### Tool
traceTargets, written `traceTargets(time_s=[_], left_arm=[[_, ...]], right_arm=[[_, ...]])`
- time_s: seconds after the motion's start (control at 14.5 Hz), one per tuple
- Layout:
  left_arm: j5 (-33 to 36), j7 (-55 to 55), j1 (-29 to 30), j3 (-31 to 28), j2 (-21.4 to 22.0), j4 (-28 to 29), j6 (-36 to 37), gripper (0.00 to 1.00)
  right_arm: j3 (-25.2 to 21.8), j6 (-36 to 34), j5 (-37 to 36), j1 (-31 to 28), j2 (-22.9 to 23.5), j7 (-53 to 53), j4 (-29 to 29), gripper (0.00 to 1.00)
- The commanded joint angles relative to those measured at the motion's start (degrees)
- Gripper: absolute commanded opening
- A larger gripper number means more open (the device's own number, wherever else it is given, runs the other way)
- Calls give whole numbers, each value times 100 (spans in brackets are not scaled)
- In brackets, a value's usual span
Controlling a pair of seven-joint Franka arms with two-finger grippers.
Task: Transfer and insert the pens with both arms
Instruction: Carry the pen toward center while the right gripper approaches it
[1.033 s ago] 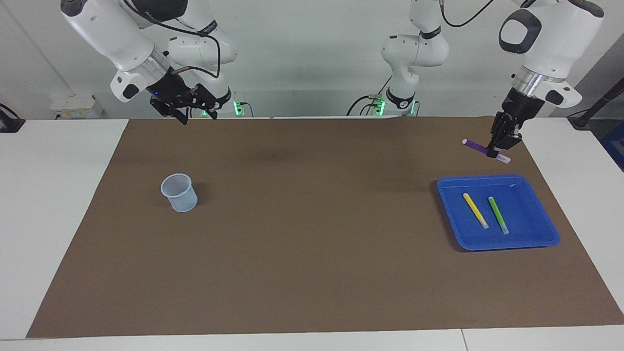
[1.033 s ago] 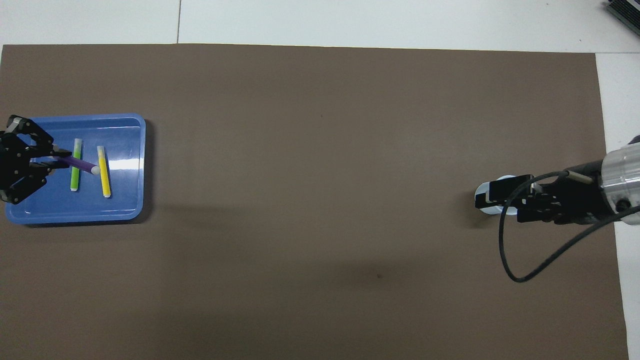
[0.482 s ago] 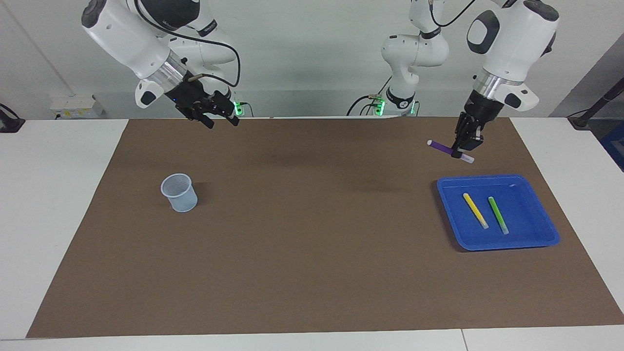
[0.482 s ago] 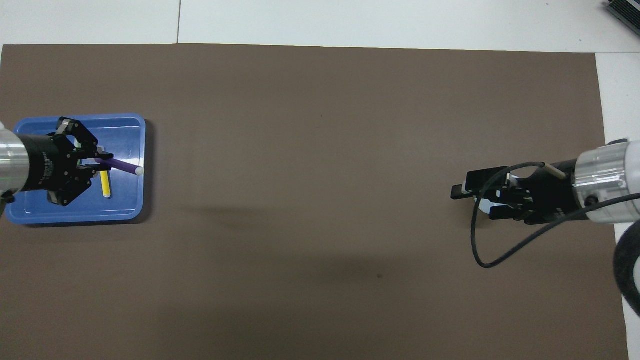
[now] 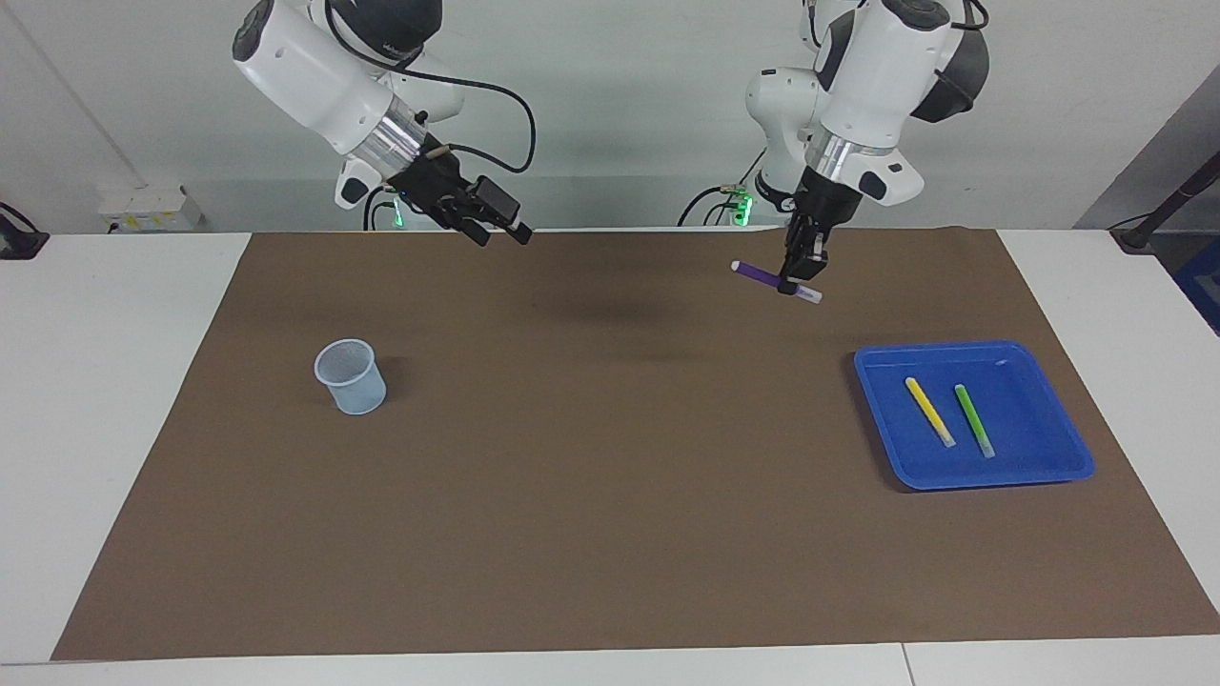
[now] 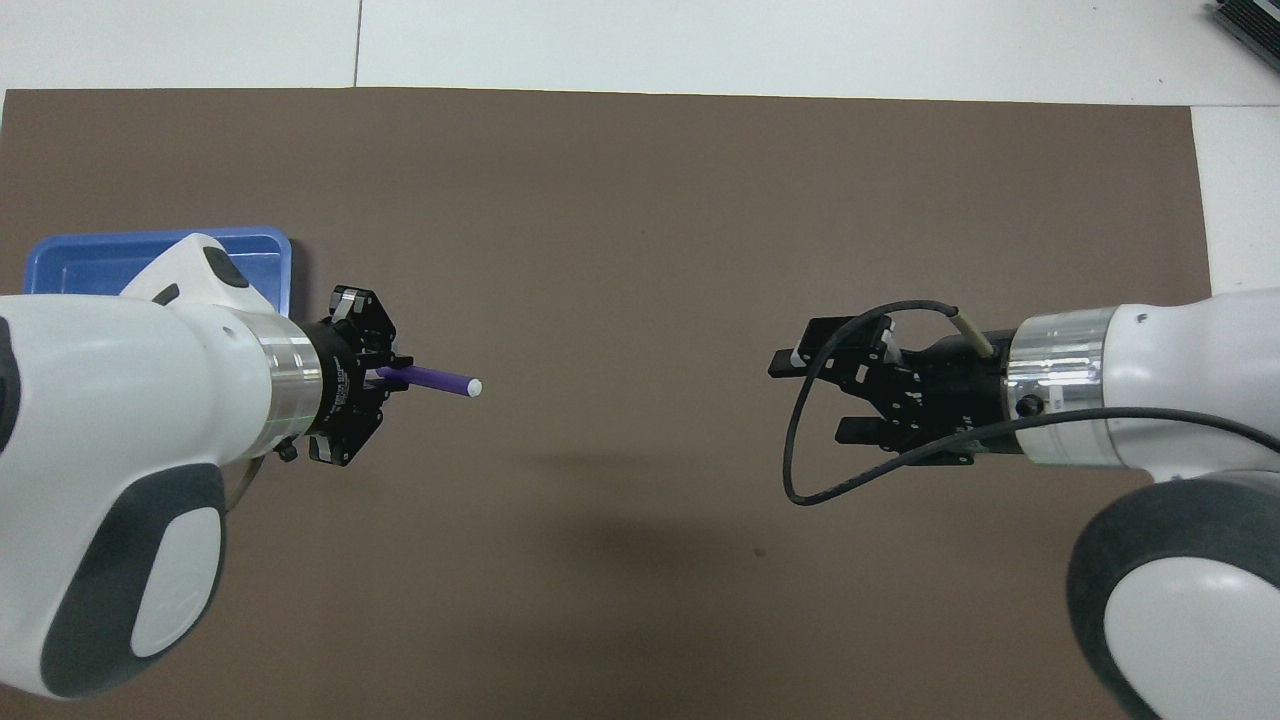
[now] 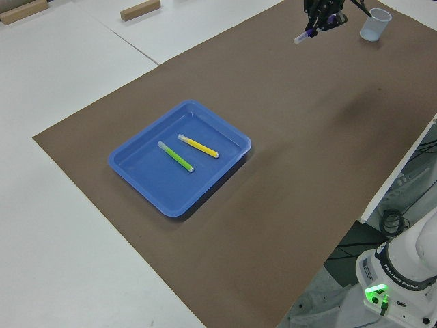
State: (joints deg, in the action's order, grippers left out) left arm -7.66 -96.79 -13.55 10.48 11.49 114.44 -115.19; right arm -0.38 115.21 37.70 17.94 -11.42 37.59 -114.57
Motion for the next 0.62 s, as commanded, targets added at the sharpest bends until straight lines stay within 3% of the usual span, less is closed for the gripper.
traceTargets(time_s=[0.0, 0.55], left_arm=[[-16, -419, -183, 85, 248, 132, 215, 0], [-25, -947, -623, 191, 371, 79, 426, 0]], right_arm=[[-15, 493, 133, 288, -97, 449, -197, 100], [-15, 1557, 159, 1071, 193, 1600, -268, 100]])
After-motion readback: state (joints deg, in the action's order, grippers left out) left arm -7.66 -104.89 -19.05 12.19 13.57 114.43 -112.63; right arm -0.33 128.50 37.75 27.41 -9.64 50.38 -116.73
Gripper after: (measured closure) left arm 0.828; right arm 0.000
